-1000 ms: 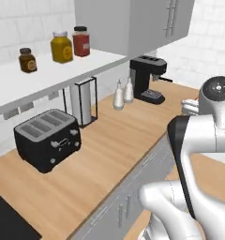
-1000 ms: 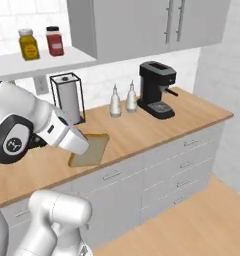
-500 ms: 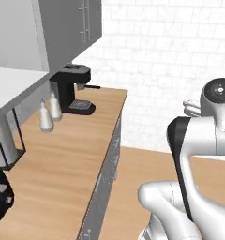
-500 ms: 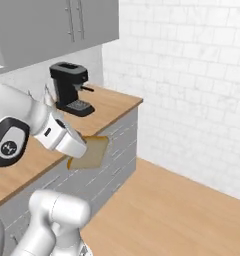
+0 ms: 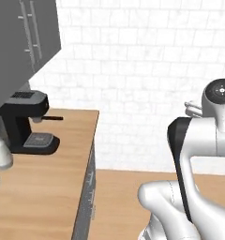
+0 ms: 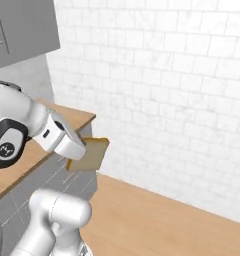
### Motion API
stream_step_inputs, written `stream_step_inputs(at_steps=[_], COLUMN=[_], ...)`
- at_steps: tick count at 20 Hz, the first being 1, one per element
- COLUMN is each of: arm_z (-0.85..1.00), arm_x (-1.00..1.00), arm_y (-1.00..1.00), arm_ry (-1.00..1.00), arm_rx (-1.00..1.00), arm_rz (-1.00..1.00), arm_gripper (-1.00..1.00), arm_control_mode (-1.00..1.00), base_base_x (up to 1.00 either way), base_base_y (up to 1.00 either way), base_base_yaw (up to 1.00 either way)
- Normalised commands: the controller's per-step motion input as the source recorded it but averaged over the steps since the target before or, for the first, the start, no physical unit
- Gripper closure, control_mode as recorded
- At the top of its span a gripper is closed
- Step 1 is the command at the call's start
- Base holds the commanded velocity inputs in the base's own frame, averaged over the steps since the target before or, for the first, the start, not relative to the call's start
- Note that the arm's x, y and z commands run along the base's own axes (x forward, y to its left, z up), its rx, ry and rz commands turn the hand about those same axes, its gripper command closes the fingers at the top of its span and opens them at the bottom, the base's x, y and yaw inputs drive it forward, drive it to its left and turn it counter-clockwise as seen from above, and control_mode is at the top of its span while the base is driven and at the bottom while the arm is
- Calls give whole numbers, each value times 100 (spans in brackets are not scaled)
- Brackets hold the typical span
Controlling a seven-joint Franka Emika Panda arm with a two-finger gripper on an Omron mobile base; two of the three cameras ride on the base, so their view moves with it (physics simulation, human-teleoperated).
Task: Start the toaster. Once the lever pops up, take the bread to the plate on the dining counter.
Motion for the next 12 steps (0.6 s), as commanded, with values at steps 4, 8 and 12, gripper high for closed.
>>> stream_step_inputs(at_steps=[4,8,12], arm_z=[0,0,0], arm_x=[0,0,0], arm_y=[0,0,0], arm_ry=[0,0,0], arm_rx=[0,0,0], arm_rz=[0,0,0], arm_gripper=[100,100,100], arm_control_mode=[100,100,100], base_base_x=[97,54,19], base_base_y=[-73,-66,-50], base_base_yaw=[-24,-58,-73])
